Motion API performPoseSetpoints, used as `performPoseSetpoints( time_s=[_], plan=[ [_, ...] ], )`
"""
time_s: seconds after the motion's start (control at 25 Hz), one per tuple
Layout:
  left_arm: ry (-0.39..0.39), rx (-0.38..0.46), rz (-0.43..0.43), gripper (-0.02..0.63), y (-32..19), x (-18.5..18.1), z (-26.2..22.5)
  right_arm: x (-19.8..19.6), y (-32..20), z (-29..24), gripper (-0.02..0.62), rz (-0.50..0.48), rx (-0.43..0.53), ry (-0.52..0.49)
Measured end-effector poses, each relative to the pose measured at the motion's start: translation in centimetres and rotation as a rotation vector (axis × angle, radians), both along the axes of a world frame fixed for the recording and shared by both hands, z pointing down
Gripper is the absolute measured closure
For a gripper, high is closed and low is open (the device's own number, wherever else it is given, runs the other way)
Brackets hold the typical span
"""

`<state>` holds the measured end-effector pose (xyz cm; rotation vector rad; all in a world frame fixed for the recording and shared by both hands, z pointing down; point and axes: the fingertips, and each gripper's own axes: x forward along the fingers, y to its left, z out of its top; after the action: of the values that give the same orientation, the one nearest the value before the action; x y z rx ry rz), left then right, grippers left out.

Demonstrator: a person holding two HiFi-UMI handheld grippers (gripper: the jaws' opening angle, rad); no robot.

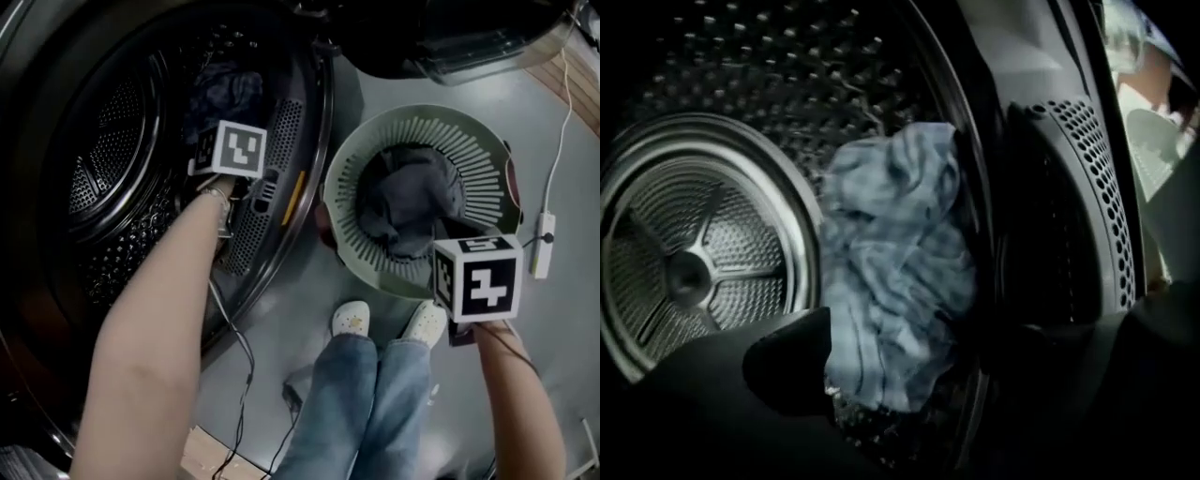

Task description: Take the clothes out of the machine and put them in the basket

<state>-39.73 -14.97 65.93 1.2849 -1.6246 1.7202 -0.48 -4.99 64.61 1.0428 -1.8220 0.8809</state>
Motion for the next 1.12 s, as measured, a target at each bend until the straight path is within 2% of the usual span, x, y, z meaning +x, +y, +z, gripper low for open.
performPoseSetpoints(
  time_s=[0.12, 0.2, 0.28, 0.32, 0.4, 0.48, 0.68, 0.88, 1.0, 1.12],
  plan=[
    [0.087, -0.059, -0.004, 0.163, -0.4, 0.6, 1.2, -1.2, -0.4, 0.9, 0.589, -0.004, 0.013, -0.009],
    [0.100, -0.093, 0.000, 0.172, -0.8, 0.9, 1.4, -1.8, -0.4, 1.4, 0.590, 0.002, 0.022, -0.010],
    [0.098, -0.126, 0.030, 0.227, -1.2, 1.2, 1.6, -2.4, -0.2, 1.7, 0.589, -0.003, 0.026, -0.012],
    [0.103, -0.134, 0.035, 0.284, -1.4, 1.3, 1.7, -2.7, 0.0, 1.8, 0.589, -0.010, 0.027, -0.013],
    [0.120, -0.115, 0.012, 0.583, -1.5, 1.8, 1.7, -3.0, 0.5, 1.9, 0.589, -0.030, 0.025, -0.009],
    [0.113, -0.064, -0.004, 0.589, -1.8, 2.1, 1.4, -3.0, 1.0, 2.1, 0.589, -0.039, 0.019, -0.002],
    [-0.012, 0.012, -0.005, 0.592, -0.8, 1.8, -0.4, -2.2, 2.4, 1.5, 0.589, -0.047, 0.010, 0.025],
    [-0.100, 0.150, 0.004, 0.592, -0.2, 2.6, -2.9, -1.2, 2.9, -0.9, 0.591, -0.035, 0.011, 0.033],
    [-0.107, 0.171, -0.008, 0.592, 1.7, 4.1, -4.2, -0.2, 3.3, -2.6, 0.589, -0.026, 0.004, 0.035],
    [-0.063, 0.181, -0.020, 0.592, 3.0, 6.3, -5.6, 0.9, 3.1, -4.5, 0.590, 0.016, 0.010, 0.014]
  ],
)
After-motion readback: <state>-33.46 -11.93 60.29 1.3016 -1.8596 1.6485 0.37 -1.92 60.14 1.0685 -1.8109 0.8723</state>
